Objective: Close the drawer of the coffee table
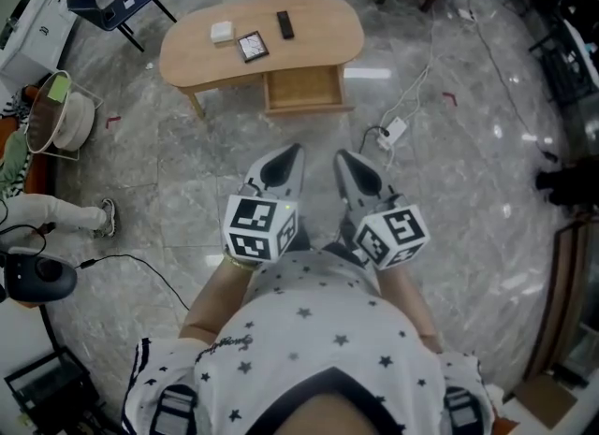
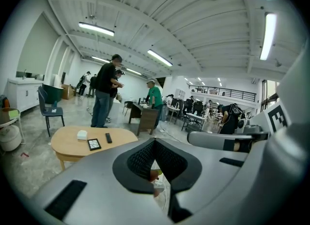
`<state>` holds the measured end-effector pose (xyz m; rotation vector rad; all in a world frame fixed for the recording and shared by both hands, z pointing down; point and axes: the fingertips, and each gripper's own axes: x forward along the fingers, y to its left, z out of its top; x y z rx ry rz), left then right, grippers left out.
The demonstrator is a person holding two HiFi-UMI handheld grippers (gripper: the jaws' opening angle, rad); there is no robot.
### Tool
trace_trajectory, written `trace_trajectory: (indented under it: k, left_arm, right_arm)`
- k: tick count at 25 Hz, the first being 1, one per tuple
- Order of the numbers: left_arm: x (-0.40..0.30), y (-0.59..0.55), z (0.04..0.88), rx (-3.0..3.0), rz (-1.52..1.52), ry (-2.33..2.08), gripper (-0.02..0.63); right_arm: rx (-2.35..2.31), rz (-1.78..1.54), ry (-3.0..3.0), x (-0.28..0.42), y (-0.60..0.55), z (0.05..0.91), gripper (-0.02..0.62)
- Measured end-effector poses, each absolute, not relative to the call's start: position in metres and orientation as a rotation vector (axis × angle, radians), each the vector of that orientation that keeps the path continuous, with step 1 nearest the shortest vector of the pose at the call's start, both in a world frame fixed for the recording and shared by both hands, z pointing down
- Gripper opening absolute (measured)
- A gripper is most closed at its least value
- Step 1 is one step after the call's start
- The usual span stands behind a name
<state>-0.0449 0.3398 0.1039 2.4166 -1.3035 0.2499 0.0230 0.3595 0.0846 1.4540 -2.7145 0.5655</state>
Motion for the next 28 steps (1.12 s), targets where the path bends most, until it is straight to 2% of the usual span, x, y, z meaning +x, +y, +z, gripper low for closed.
trace_trajectory:
  k: [28]
  left_arm:
    - [-0.079, 0.19, 0.108, 2.438, 0.295, -1.254, 0.0]
  right_arm:
    - [1.466, 0.571, -2.68, -0.015, 0.208, 0.086, 0.006]
